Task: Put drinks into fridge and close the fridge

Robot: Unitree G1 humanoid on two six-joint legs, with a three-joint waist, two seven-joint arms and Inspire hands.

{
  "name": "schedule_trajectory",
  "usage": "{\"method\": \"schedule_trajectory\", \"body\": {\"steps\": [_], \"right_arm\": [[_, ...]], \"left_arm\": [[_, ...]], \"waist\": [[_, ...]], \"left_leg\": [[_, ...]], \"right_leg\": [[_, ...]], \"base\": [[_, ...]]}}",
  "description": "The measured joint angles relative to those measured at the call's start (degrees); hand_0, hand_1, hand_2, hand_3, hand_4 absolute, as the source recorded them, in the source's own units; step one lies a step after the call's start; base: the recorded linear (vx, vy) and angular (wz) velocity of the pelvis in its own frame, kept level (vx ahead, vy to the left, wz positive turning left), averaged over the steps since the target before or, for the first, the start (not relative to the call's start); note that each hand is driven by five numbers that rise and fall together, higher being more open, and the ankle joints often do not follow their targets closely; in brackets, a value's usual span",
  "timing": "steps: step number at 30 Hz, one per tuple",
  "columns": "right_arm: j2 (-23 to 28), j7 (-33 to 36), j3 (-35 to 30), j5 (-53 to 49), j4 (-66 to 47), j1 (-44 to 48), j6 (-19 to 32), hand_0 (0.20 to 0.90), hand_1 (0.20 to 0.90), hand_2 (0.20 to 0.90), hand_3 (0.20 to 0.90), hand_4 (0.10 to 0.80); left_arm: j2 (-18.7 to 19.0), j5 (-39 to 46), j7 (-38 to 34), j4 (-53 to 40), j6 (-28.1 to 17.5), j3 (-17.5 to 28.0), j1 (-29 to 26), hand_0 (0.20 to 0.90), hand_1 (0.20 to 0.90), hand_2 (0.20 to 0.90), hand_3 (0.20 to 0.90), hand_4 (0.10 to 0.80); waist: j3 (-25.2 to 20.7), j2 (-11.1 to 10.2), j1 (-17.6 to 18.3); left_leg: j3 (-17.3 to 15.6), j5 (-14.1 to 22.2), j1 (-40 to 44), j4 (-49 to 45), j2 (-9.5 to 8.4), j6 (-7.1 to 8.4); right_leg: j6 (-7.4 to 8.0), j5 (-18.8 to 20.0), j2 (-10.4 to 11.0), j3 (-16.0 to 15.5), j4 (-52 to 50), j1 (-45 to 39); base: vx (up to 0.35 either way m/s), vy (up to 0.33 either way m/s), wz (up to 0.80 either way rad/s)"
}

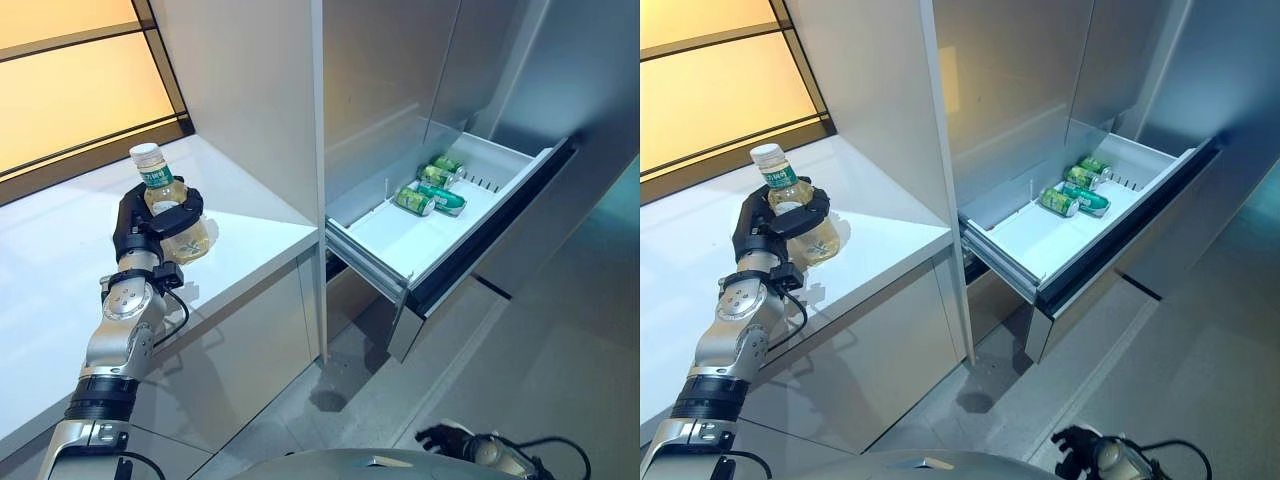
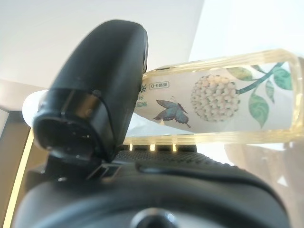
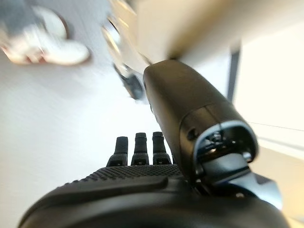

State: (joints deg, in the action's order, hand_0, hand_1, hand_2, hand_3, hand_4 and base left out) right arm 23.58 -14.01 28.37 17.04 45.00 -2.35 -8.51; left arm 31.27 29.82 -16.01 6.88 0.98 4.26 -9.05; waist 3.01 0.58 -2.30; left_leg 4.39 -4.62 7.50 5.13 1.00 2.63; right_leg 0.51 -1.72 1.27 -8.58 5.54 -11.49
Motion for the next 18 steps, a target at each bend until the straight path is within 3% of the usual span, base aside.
{"method": "schedule_trajectory", "body": {"steps": [11,13,15,18], "right_arm": [[-1.7,-6.7,5.7,4.7,-16.1,7.2,3.4,0.900,0.900,0.900,0.900,0.800],[-1.7,-5.4,4.5,5.8,-13.5,7.2,8.5,0.900,0.900,0.900,0.900,0.800],[-0.4,-4.9,6.1,8.0,-13.2,6.9,11.1,0.900,0.900,0.900,0.900,0.800],[2.8,-6.4,9.5,8.9,-20.4,6.2,10.7,0.900,0.900,0.900,0.900,0.800]], "left_arm": [[-0.4,0.0,-0.1,-1.7,-2.7,-2.4,-0.1,0.300,0.300,0.300,0.200,0.100],[-0.4,0.0,0.3,-1.7,-3.8,-2.4,0.0,0.300,0.300,0.300,0.200,0.100],[-0.4,0.0,0.1,-1.9,-4.1,-2.4,-0.3,0.300,0.300,0.300,0.200,0.100],[-0.4,0.0,-0.3,-2.6,-4.1,-2.4,-0.6,0.300,0.300,0.300,0.200,0.100]], "waist": [[0.8,-0.9,-2.0],[1.2,-0.9,-2.2],[1.7,-0.8,-2.3],[2.3,-0.6,-2.2]], "left_leg": [[0.6,0.0,-0.3,0.0,-0.25,0.01],[0.6,0.0,-0.3,0.0,-0.25,0.01],[0.6,0.0,-0.4,0.0,-0.30,-0.01],[0.7,0.0,-0.9,0.0,-0.24,-0.02]], "right_leg": [[0.03,0.0,0.1,-0.6,-0.3,0.0],[0.07,0.0,0.2,-0.6,0.0,0.0],[0.10,-0.1,0.2,-0.6,0.0,0.1],[0.16,0.1,0.1,-0.8,-0.3,0.4]], "base": [[-0.028,0.010,0.02],[-0.040,0.033,0.01],[-0.039,0.030,0.00],[-0.030,0.006,0.01]]}}
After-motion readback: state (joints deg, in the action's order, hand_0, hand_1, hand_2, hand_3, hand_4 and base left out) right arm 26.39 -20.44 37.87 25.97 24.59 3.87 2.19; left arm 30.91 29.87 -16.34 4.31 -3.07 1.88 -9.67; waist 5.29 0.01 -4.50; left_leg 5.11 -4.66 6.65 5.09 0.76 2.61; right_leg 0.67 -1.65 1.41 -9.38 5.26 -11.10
